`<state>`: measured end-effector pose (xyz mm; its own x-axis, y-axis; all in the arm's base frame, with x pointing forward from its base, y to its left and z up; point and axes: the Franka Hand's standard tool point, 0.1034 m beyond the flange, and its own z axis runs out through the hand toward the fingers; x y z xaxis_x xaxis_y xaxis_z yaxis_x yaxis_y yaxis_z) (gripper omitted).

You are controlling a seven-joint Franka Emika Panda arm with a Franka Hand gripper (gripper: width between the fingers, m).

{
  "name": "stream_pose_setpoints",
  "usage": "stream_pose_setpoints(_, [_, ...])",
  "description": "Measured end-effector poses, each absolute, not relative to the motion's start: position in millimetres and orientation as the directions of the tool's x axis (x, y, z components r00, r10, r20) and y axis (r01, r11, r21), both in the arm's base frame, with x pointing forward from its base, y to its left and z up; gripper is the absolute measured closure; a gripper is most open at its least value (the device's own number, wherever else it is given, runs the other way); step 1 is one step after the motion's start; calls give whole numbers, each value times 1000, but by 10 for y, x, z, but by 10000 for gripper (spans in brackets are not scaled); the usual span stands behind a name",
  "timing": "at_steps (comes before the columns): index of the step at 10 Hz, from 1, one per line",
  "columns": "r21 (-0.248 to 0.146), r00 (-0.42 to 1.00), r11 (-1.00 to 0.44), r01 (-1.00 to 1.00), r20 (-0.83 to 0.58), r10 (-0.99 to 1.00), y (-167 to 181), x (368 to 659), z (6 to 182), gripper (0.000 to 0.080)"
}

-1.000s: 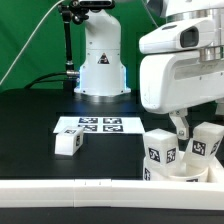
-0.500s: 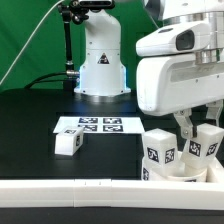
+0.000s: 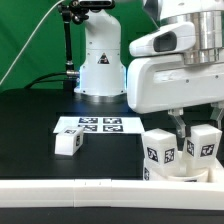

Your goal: Assemble stool

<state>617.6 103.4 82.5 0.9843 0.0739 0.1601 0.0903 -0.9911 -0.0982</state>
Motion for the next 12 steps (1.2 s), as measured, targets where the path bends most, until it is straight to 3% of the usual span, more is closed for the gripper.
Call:
stream_pose_setpoints(3, [-169, 921, -928, -331, 157, -357, 1042, 6121, 812, 459])
stream_pose_setpoints(6, [-214, 791, -791, -573, 108, -603, 1020, 6121, 813, 459])
stream_pose_setpoints(8, [-221, 759, -757, -615, 94, -644, 1015, 6141, 824, 459])
stream_pose_setpoints(12, [-254, 564, -548, -797, 15, -826, 1000, 6141, 821, 459])
